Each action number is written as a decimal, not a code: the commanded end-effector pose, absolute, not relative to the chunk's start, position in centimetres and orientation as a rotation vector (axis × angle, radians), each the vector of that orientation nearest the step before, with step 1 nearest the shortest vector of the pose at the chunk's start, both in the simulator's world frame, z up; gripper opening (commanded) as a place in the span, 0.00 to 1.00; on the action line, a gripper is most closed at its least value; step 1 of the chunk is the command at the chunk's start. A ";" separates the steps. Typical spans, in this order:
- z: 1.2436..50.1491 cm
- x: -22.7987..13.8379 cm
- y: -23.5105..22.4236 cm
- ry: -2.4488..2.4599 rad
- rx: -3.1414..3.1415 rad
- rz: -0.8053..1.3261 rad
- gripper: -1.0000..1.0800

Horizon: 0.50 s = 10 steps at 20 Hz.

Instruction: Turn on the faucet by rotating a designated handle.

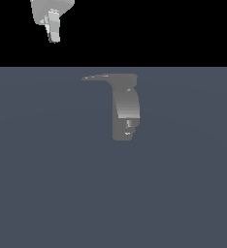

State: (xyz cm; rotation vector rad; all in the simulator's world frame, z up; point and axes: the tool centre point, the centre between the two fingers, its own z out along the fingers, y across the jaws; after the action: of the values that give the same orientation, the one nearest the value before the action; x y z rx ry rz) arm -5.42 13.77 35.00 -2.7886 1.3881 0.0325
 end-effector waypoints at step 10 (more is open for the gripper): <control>31.6 1.3 13.8 1.721 -2.605 0.022 0.00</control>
State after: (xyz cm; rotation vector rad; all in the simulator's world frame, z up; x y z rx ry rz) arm 0.40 13.93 32.09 -2.6331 1.6753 0.0241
